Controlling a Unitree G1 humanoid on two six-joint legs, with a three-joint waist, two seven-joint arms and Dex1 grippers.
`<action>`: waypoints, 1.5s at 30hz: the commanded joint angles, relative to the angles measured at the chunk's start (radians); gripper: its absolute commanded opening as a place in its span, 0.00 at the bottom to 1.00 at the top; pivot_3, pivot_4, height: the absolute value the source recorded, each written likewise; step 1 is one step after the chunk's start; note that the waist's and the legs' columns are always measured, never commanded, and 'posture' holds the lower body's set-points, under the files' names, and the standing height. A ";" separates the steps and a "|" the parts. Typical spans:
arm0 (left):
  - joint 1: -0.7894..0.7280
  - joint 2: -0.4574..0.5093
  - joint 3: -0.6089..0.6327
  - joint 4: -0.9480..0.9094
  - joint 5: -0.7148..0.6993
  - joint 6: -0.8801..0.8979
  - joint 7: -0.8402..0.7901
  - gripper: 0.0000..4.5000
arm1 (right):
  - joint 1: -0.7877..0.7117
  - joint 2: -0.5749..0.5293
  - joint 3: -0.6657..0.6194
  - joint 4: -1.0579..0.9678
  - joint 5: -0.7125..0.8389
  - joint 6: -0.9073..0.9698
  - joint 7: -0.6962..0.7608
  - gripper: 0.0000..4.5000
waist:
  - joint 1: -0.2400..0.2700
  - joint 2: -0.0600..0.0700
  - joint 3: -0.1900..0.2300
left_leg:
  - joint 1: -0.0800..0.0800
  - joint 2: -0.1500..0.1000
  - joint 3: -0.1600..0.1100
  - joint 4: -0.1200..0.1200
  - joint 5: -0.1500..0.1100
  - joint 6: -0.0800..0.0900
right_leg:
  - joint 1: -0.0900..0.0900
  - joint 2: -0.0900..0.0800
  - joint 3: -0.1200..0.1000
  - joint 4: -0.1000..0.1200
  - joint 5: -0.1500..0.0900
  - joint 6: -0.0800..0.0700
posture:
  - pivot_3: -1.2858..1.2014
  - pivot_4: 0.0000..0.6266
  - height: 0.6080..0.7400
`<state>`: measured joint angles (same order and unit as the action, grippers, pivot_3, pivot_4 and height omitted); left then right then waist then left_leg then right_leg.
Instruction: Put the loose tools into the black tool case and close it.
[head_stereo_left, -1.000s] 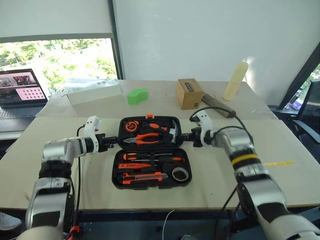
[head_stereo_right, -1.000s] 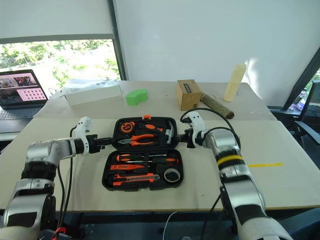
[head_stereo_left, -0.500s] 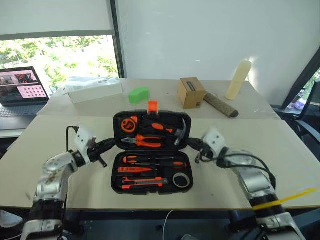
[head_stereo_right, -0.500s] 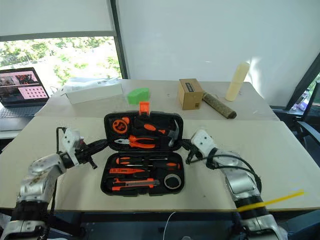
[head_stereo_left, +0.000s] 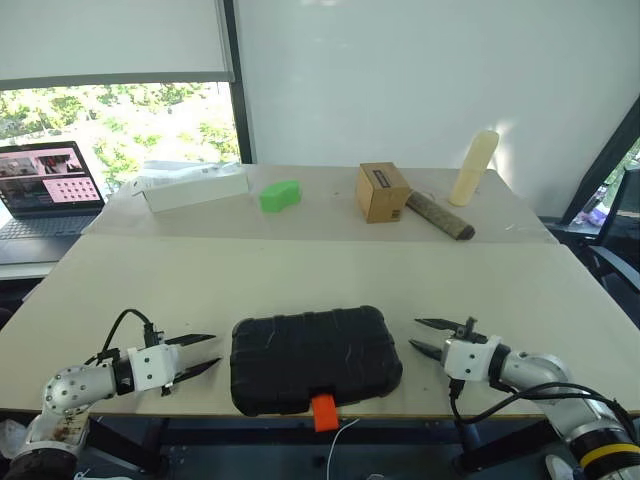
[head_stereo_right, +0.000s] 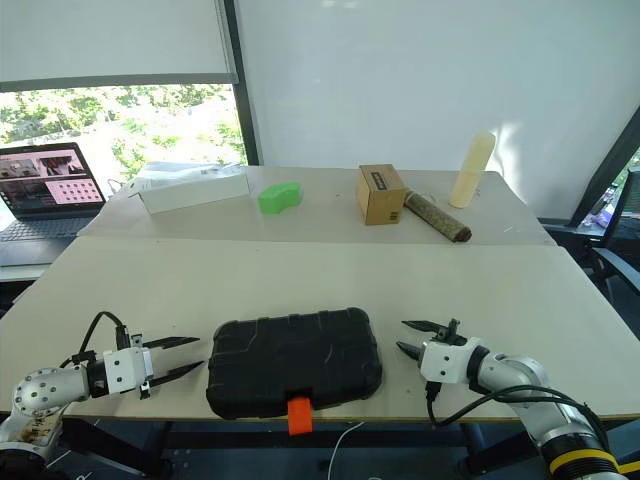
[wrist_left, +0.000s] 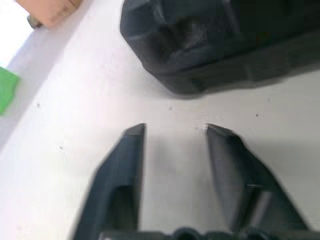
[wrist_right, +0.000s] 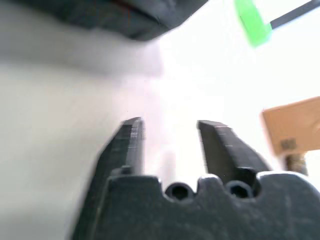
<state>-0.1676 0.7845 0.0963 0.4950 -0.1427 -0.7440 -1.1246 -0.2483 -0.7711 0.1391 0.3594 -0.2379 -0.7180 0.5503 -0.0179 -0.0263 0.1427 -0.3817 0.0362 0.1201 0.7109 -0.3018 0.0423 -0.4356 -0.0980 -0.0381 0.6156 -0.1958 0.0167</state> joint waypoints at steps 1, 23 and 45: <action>-0.015 0.041 0.034 0.004 -0.108 0.151 -0.048 0.58 | 0.008 -0.035 -0.059 0.002 0.062 -0.019 0.002 0.82 | 0.001 0.000 0.000 | 0.000 0.000 0.000 0.000 0.000 0.000 | 0.000 0.000 0.000 0.000 0.000 0.000 | 0.52 0.24 1.00; -0.123 0.029 0.011 -0.190 -0.252 0.755 -0.180 0.00 | 0.401 -0.065 0.027 -0.761 0.405 0.657 0.283 0.01 | 0.010 0.000 0.000 | -0.001 0.001 -0.005 0.002 0.000 0.000 | 0.001 0.002 0.000 0.001 0.000 0.000 | 0.52 0.24 1.00; -0.079 0.122 -0.007 -0.129 -0.259 0.915 -0.313 0.00 | -0.033 0.104 0.082 -0.465 0.252 0.743 0.288 0.01 | 0.002 -0.002 0.000 | -0.003 0.000 -0.005 0.003 0.001 -0.002 | -0.004 0.004 0.001 0.009 -0.002 -0.004 | 0.52 0.24 1.00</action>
<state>-0.2068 0.8403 0.0371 0.3085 -0.3823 0.1361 -1.3737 -0.2542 -0.6540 0.2666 -0.1108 0.0100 0.0617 0.8341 -0.0161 -0.0282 0.1430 -0.3848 0.0362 0.1155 0.7143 -0.3005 0.0402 -0.4402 -0.0936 -0.0373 0.6247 -0.1981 0.0126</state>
